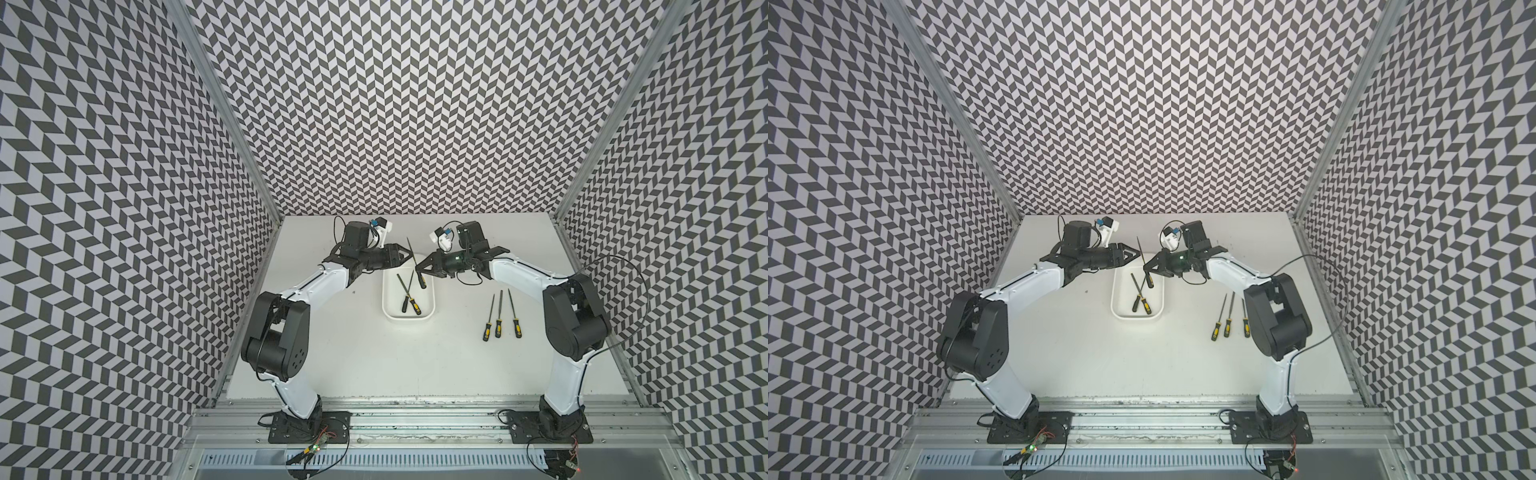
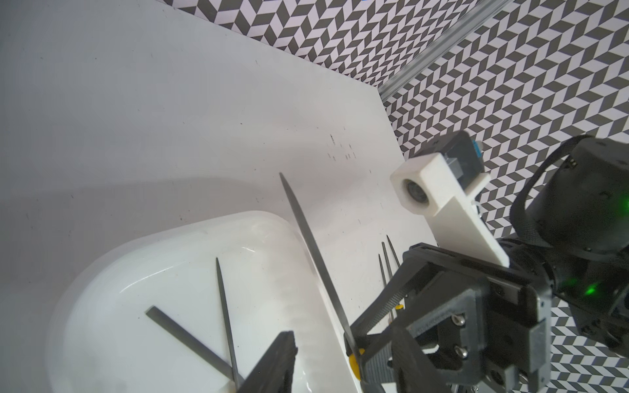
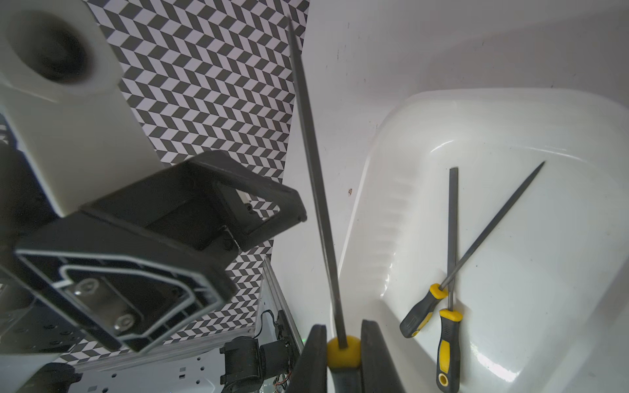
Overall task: Put the file tool into the storage box
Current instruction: Adjust the file tool.
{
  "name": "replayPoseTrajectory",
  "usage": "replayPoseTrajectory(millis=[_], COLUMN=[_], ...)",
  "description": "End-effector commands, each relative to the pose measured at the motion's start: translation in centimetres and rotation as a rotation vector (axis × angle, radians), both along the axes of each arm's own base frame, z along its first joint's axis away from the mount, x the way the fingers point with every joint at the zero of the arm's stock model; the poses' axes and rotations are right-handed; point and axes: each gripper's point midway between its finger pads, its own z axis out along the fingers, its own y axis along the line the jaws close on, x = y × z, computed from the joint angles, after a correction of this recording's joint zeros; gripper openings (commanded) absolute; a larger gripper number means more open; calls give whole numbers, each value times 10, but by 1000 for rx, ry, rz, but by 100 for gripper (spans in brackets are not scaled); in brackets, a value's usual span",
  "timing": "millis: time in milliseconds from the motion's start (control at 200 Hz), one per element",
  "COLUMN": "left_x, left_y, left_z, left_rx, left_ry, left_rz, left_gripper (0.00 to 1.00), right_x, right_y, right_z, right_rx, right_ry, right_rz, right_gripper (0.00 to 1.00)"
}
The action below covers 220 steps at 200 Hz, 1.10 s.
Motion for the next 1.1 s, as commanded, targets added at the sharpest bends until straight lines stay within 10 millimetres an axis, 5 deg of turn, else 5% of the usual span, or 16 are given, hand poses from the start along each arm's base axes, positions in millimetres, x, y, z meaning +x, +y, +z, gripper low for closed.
replayPoseTrajectory(millis=[0, 295, 451, 621, 831, 1097], left_x=[3, 10, 9, 5, -3, -30], left_y=[-7, -16, -20, -14, -3, 1], left_z=[9, 8, 9, 1, -23, -79], left_rx=[-9, -2, 13, 69, 168, 258], left_ry=[-33, -37, -43, -42, -6, 108], left_rz=[-17, -29, -43, -32, -29, -66], left_gripper=[51, 48, 0, 0, 0, 0], right_x=[6, 2, 2, 4, 18, 20], right_y=[12, 23, 22, 20, -5, -31], right_z=[20, 21, 18, 19, 7, -10], right_rx=[37, 33, 24, 17, -117, -197], right_ry=[-71, -80, -72, -75, -85, -62], right_rz=[31, 66, 64, 53, -66, -129], right_gripper=[4, 4, 4, 6, 49, 50])
